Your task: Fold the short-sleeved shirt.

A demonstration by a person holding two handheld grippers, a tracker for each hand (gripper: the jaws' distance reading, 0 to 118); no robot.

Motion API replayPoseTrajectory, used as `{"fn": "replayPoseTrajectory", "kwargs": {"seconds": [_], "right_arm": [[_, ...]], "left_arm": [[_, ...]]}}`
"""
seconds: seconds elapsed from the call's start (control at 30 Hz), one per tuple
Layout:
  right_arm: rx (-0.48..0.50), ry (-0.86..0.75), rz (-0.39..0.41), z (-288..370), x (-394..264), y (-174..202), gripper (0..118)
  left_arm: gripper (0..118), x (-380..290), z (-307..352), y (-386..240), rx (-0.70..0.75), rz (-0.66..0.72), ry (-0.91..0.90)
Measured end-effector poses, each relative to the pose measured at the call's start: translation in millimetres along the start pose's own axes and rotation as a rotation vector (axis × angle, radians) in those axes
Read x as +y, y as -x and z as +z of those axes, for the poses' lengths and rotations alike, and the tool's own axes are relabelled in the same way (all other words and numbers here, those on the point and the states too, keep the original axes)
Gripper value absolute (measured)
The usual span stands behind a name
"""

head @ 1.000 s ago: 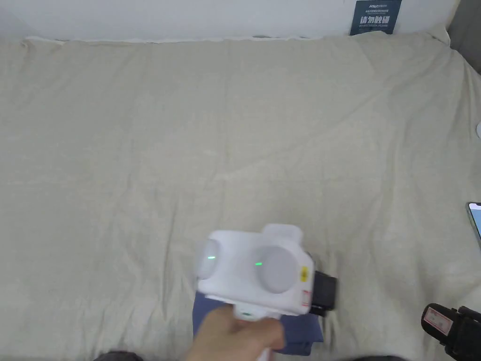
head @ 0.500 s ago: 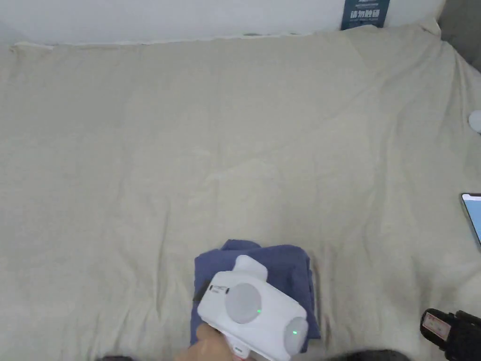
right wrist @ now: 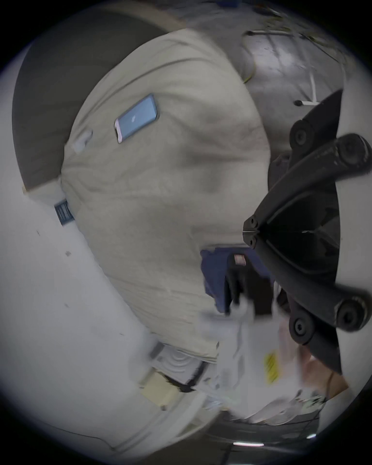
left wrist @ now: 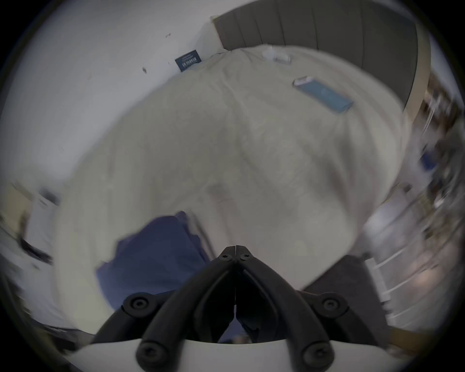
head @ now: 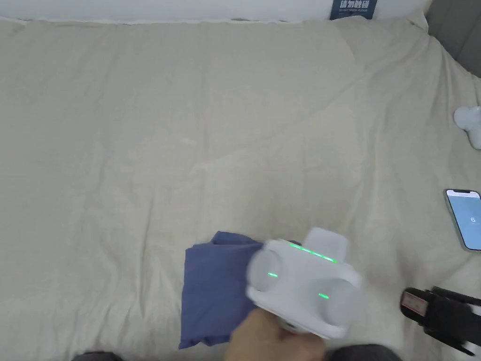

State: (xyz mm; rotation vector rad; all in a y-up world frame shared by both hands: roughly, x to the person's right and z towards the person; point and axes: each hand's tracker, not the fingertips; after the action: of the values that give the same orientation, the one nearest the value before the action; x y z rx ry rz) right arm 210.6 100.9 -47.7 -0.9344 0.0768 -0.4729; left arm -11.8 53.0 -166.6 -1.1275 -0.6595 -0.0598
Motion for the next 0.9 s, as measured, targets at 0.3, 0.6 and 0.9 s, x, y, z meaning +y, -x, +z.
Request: {"fn": "replayPoseTrajectory", "kwargs": {"seconds": [0.3,0.6,0.9], "right_arm": [[0.535,0.334,0.063,-165.8,29.2,42.1,0],[0.768,0.498,-0.254,-249.8,10.4,-13.9,0],[0.791,0.513,-0.290,-253.2,10.3,-20.0,0]], "left_arm": [[0,-34.4,78.7,207.2,-0.101,0.242,-0.041],[0,-73.7,31.4,267.5,-0.447,0.485,-0.044],[117,-71.3,11.9,252.3,-0.537,0.401,-0.056]]}}
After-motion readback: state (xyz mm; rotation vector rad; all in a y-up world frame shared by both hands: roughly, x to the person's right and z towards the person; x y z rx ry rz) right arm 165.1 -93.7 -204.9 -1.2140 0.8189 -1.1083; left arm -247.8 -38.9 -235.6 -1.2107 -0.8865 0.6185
